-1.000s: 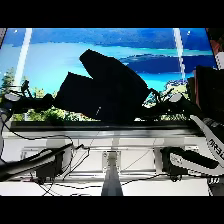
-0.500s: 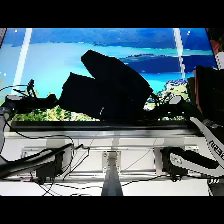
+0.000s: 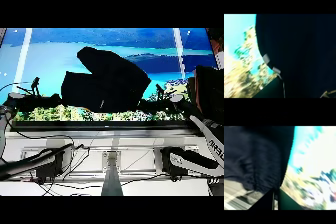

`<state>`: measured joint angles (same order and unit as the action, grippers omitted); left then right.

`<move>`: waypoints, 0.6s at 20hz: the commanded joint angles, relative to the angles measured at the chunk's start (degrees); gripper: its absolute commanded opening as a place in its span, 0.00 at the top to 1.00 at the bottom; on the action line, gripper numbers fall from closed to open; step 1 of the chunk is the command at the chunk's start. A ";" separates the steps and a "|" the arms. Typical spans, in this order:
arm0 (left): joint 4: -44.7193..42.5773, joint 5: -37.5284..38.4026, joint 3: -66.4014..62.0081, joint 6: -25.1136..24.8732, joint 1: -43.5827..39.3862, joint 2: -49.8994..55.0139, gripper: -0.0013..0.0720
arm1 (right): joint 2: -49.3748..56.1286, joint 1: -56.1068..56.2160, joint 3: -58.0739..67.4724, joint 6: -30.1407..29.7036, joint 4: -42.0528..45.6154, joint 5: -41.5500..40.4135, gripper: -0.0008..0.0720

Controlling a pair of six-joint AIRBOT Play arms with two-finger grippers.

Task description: Fold the clothes and pants, and hang the long-sleeved shirts on hangers.

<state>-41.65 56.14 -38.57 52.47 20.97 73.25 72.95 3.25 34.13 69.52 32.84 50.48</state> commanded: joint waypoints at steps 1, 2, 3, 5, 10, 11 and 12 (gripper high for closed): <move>0.20 0.63 -4.57 -0.39 -0.35 -6.99 0.96 | -3.10 0.00 8.66 -3.74 -1.20 3.58 0.94; 0.20 0.66 -7.13 -0.37 -0.35 -10.60 0.96 | -4.85 0.00 12.44 -4.35 -1.03 4.59 0.94; 0.26 0.63 -9.62 -0.35 -0.35 -14.23 0.96 | -6.73 0.00 15.93 -4.76 -1.03 5.09 0.94; 0.35 0.42 -15.13 -0.42 -0.33 -22.60 0.96 | -11.45 0.00 23.19 -4.76 -0.98 5.64 0.94; 0.11 -14.16 -21.84 -0.42 -0.22 -45.44 0.96 | -24.55 0.02 36.89 -4.09 -1.44 12.46 0.94; -0.42 -19.06 -21.84 -0.39 -0.13 -49.99 0.96 | -27.30 0.02 38.80 -2.89 -2.47 14.34 0.94; -0.83 -23.54 -21.84 -0.35 -0.15 -54.40 0.96 | -29.79 0.02 40.11 -1.38 -3.82 15.10 0.94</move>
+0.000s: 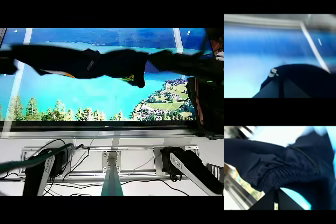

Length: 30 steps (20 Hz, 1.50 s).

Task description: Fold the clothes and pants, and hang the long-sleeved shirts on hangers.

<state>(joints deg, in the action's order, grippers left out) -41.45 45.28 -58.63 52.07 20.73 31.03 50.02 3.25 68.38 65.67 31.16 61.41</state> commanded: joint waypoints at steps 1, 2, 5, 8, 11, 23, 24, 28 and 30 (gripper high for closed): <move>-1.18 -16.11 -1.77 0.20 0.09 -16.24 0.96 | -9.53 0.00 6.80 4.55 -3.54 4.00 0.94; -1.70 -18.16 -1.77 0.20 0.09 -19.39 0.96 | -11.85 0.00 7.26 6.10 -4.59 3.45 0.94; -4.31 -18.95 -1.77 2.23 0.09 -23.28 0.96 | -16.59 0.00 7.41 12.41 -3.93 2.91 0.94; -5.84 -12.46 -1.73 3.50 0.09 -16.72 0.96 | -15.34 0.02 7.13 14.86 -2.38 2.45 0.94; 0.42 -0.90 -1.73 3.32 -0.17 -1.75 0.96 | -8.57 0.02 7.13 14.84 2.40 3.28 0.94; -0.50 -8.55 -2.45 2.05 -17.25 34.58 0.97 | 28.41 -0.55 7.17 14.73 12.68 -12.28 0.94; -0.52 -5.99 -2.45 3.63 -17.22 33.38 0.97 | 28.96 -1.03 7.17 14.71 13.99 -12.72 0.94; -0.52 18.03 -2.43 10.14 -17.22 28.28 0.96 | 28.98 -5.11 7.45 14.67 23.82 -9.07 0.94; -0.55 33.31 -2.05 15.98 -17.92 28.00 0.96 | 28.96 -8.02 7.45 14.49 30.08 -3.52 0.94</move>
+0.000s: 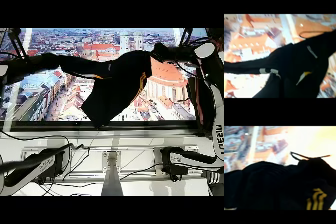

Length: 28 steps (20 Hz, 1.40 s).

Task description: Fold the clothes and pants, and hang the long-sleeved shirts on hangers.

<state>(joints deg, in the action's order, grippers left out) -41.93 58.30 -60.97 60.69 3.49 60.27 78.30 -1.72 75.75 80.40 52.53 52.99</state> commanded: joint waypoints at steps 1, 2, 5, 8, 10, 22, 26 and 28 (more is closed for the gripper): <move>-0.07 24.72 1.68 9.01 -1.99 -1.27 0.96 | 0.68 -4.35 0.07 -0.59 12.57 8.07 0.94; -0.02 26.91 4.00 10.29 -4.24 -1.27 0.96 | 0.68 -5.25 0.07 -0.61 16.22 10.93 0.94; 0.11 20.87 14.05 13.11 -14.73 -1.05 0.96 | 0.68 -6.38 -0.07 -6.80 26.60 19.67 0.94; 2.73 5.42 23.85 14.36 -26.75 -0.94 0.71 | 0.81 -6.38 -0.11 -9.60 30.91 22.01 0.69; 2.49 -1.18 25.92 14.49 -31.43 -0.31 0.05 | 0.87 -6.38 -0.11 -9.44 30.64 18.67 0.18; 1.68 4.50 25.90 16.04 -12.11 -0.02 0.04 | 17.62 -10.43 7.61 -9.68 21.09 18.91 0.20; 1.68 4.31 25.90 16.04 -11.89 0.02 0.04 | 26.43 -14.56 14.14 -14.25 8.81 25.97 0.19; 1.57 4.26 25.90 16.04 -11.89 0.09 0.04 | 29.57 -15.08 15.37 -14.56 7.48 25.77 0.17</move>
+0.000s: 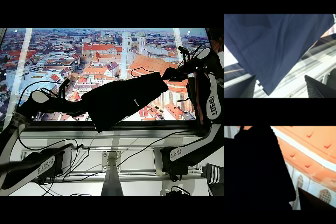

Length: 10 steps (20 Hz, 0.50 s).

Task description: Fold the clothes and pants, and hang the long-sleeved shirts on hangers.

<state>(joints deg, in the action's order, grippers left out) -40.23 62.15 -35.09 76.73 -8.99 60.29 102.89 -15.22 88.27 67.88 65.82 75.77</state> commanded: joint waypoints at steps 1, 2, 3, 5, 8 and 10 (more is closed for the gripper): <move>-0.31 0.35 0.02 0.00 0.59 0.15 0.04 | 6.27 -1.57 3.32 -2.01 -5.73 2.16 0.15; -0.42 0.02 0.02 0.00 0.59 0.15 0.04 | 7.13 -1.51 3.39 -2.01 -5.84 1.11 0.15; -0.42 -0.66 0.02 0.00 0.59 0.15 0.04 | 7.85 -1.40 3.39 -1.99 -5.92 0.55 0.15; -0.42 -2.58 0.02 0.00 0.59 0.15 0.04 | 8.96 -0.98 3.39 -1.97 -6.29 2.29 0.15; -0.42 -4.76 0.02 -0.02 0.59 0.15 0.04 | 11.10 0.44 3.08 -1.33 -8.22 5.86 0.15; -0.44 -4.74 0.02 -0.02 0.59 0.15 0.04 | 12.59 1.81 3.08 -1.42 -13.31 9.35 0.15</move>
<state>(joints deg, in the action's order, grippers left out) -40.60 58.65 -35.07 76.75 -8.47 60.40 113.19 -14.83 91.42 66.24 56.42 81.03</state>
